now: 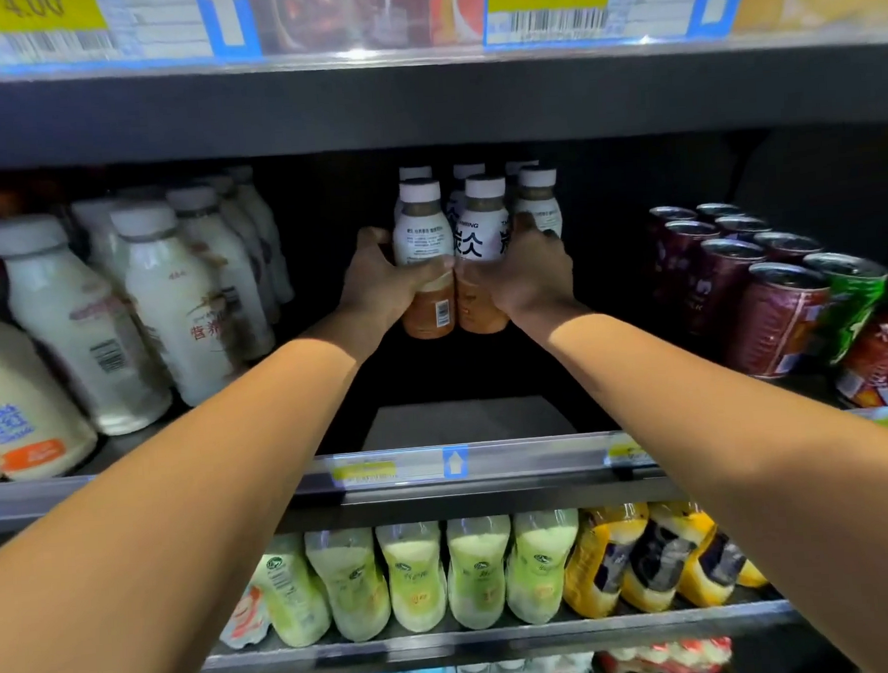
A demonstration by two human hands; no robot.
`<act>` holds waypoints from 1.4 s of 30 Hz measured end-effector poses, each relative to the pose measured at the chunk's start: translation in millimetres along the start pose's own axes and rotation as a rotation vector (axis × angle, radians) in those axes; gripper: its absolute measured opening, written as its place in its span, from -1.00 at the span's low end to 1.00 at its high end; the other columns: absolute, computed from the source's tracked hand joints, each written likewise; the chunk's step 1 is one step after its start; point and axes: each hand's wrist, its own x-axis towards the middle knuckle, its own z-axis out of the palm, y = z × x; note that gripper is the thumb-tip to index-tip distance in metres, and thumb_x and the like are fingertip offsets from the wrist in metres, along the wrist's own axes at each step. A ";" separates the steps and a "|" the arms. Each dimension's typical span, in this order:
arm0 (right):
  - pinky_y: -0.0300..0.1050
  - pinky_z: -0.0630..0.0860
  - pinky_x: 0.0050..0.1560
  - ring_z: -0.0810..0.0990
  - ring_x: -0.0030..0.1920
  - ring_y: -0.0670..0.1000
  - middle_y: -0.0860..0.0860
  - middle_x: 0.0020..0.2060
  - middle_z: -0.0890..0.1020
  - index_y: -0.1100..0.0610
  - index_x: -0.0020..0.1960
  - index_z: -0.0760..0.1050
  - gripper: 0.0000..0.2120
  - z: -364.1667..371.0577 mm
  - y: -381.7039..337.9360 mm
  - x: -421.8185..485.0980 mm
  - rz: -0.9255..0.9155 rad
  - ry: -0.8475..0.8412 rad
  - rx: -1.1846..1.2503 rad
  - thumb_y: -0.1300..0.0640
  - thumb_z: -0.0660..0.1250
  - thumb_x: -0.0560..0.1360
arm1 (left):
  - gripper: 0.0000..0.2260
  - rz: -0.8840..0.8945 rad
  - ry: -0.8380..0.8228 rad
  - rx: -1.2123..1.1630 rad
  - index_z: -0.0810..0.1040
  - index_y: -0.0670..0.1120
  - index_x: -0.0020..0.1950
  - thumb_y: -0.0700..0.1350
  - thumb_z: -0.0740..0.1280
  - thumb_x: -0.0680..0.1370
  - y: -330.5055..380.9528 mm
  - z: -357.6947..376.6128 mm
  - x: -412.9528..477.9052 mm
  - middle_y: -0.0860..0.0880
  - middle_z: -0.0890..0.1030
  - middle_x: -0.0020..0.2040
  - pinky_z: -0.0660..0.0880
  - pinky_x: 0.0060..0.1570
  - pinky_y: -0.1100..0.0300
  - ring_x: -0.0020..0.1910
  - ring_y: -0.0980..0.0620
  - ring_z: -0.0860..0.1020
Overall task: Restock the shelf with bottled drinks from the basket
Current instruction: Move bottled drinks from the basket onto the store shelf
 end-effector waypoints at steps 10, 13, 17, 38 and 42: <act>0.01 0.49 -0.03 0.63 0.05 0.22 0.12 0.04 0.64 0.02 0.35 0.29 -0.49 0.8 -1.2 4.8 -0.140 -0.007 -0.087 -0.08 0.39 0.48 | -0.33 -0.006 0.070 0.082 0.43 -0.06 0.39 0.09 0.56 0.36 -1.6 8.3 8.7 -0.04 0.62 0.21 0.54 0.15 0.08 0.13 -0.01 0.60; 0.04 0.52 0.00 0.62 0.06 0.23 0.12 0.06 0.63 0.03 0.34 0.29 -0.46 3.2 -1.4 7.9 -0.146 -0.008 -0.089 -0.07 0.40 0.47 | -0.33 -0.011 0.078 0.099 0.43 -0.06 0.40 0.11 0.56 0.36 -0.5 9.3 9.0 -0.05 0.62 0.22 0.54 0.16 0.06 0.15 -0.03 0.60; 0.05 0.54 0.00 0.60 0.07 0.24 0.16 0.07 0.61 0.05 0.34 0.29 -0.41 6.5 -2.3 10.8 -0.140 -0.001 -0.102 -0.08 0.44 0.43 | -0.40 -0.015 0.069 0.142 0.44 -0.08 0.36 0.08 0.53 0.40 5.0 8.7 8.2 -0.05 0.59 0.25 0.47 0.04 0.18 0.18 -0.03 0.58; 0.01 0.42 -0.05 0.60 0.10 0.27 0.18 0.10 0.62 0.08 0.46 0.20 -0.40 13.9 0.6 15.2 -0.150 0.007 -0.151 -0.02 0.37 0.52 | -0.48 -0.021 0.039 0.154 0.47 -0.06 0.32 0.09 0.50 0.44 3.4 12.4 18.5 -0.05 0.60 0.24 0.49 0.16 0.12 0.19 -0.04 0.58; -0.02 0.40 -0.06 0.60 0.10 0.26 0.18 0.10 0.62 0.07 0.46 0.20 -0.38 14.4 -0.2 15.9 -0.141 -0.001 -0.148 -0.02 0.37 0.51 | -0.48 -0.004 0.038 0.166 0.46 -0.06 0.34 0.09 0.48 0.45 1.7 13.3 20.6 -0.06 0.60 0.25 0.48 0.16 0.13 0.21 -0.06 0.57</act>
